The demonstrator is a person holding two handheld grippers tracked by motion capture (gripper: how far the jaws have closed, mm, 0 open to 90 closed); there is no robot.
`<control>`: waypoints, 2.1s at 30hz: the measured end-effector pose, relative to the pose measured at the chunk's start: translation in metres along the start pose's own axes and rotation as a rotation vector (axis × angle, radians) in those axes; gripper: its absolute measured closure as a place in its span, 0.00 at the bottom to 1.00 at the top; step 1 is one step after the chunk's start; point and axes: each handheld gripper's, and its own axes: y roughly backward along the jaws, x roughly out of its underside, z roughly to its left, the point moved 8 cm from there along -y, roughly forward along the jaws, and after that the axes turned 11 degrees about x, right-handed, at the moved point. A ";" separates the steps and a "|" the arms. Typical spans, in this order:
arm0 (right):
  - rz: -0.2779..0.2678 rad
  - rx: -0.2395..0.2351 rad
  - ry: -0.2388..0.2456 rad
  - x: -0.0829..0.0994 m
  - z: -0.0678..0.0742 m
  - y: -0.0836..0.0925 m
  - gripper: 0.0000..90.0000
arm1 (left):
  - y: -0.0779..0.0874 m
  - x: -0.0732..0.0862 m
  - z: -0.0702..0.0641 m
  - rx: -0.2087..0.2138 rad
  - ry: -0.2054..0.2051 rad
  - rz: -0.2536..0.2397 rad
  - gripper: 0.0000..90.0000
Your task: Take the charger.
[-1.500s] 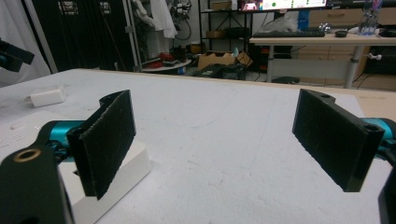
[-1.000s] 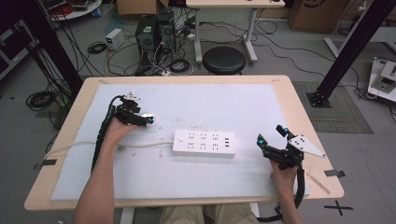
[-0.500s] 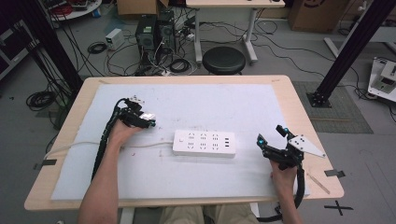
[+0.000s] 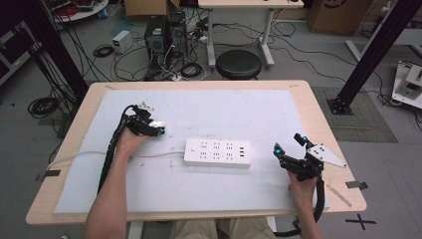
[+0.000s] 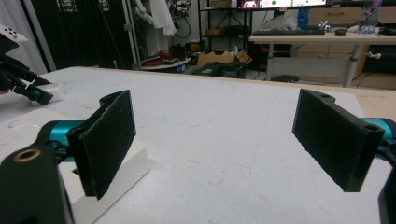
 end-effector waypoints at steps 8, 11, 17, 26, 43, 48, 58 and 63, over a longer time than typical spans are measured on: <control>0.000 -0.001 -0.001 0.000 0.000 0.000 0.15 | 0.001 0.001 -0.002 0.000 -0.005 -0.012 0.47; -0.002 -0.002 0.001 0.000 0.000 0.000 0.15 | 0.001 0.001 -0.002 -0.002 0.002 -0.015 0.47; -0.002 -0.002 0.001 0.000 0.000 0.000 0.15 | 0.001 0.001 -0.002 -0.010 0.006 -0.022 0.47; 0.002 -0.005 -0.002 0.000 0.001 0.000 0.15 | 0.011 -0.003 -0.005 -0.018 0.005 -0.054 0.47; -0.003 -0.008 0.003 0.000 0.001 0.000 0.15 | 0.032 -0.025 -0.054 -0.026 -0.114 -0.096 0.47; -0.006 -0.009 0.002 0.000 0.001 0.001 0.15 | 0.034 -0.030 -0.069 -0.027 -0.143 -0.101 0.47; -0.025 -0.014 -0.019 -0.002 0.002 0.003 0.15 | 0.035 -0.031 -0.104 -0.005 -0.193 -0.146 0.47; -0.029 -0.017 -0.037 -0.003 0.000 0.004 0.15 | 0.037 -0.032 -0.121 -0.003 -0.216 -0.171 0.47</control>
